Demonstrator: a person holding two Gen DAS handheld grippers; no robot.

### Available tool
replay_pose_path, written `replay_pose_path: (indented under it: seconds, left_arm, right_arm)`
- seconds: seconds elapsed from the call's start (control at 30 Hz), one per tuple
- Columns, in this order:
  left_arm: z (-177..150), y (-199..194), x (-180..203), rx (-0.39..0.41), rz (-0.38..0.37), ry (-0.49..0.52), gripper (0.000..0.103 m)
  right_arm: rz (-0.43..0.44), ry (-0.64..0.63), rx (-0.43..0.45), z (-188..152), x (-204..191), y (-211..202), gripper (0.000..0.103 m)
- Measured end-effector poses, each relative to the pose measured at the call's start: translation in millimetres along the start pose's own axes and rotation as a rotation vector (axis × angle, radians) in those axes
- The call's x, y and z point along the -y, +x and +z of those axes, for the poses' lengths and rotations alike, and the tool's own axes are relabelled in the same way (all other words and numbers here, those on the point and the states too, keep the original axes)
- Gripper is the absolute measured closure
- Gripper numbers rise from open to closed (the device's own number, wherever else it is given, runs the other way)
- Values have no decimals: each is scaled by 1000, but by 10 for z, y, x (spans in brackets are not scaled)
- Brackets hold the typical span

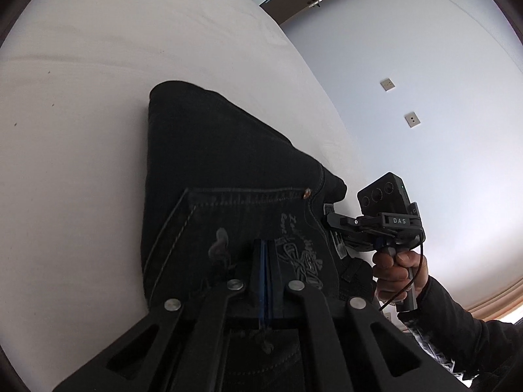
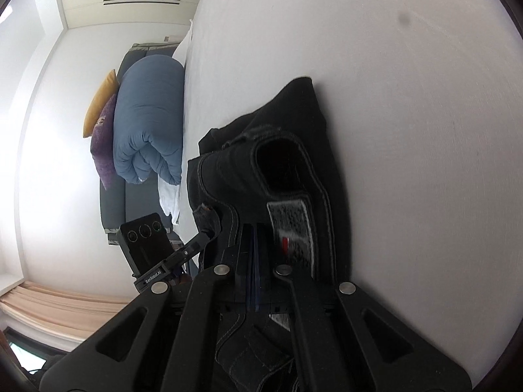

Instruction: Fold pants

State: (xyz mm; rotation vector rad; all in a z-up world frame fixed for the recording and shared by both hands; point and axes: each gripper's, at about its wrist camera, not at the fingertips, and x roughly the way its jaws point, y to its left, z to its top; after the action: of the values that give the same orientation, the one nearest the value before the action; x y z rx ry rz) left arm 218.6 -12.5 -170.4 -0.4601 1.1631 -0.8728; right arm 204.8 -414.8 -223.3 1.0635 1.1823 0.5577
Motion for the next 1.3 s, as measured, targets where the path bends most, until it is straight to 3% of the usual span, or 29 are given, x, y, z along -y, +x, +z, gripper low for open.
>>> replay_pose_path:
  seconds: [0.23,0.4,0.7,0.87,1.03,1.3]
  left_arm:
    - [-380,-151,125,-7,56,55,101]
    - [-538,-173,267,-4,127,102,101]
    - [-600,132,647,-40,387,267,101]
    - [-604,148,590,-43,415,274,101]
    - [-634,199,676,-41,474,311,101]
    - [-622,274,791,-35,500,320,101]
  right_arm:
    - [-23,-34,-48,-413,-67,-21,103]
    - [-2,-14,-20,-768,-26,-102,103]
    - [36,9,82,-1228,-6,-215,103]
    - [-4,-28,96,-1270,-10,-274,103]
    - [-40,-153,125,-1278,-116,-228,103]
    - [-41,-176,165,-1310,-122,-252,103]
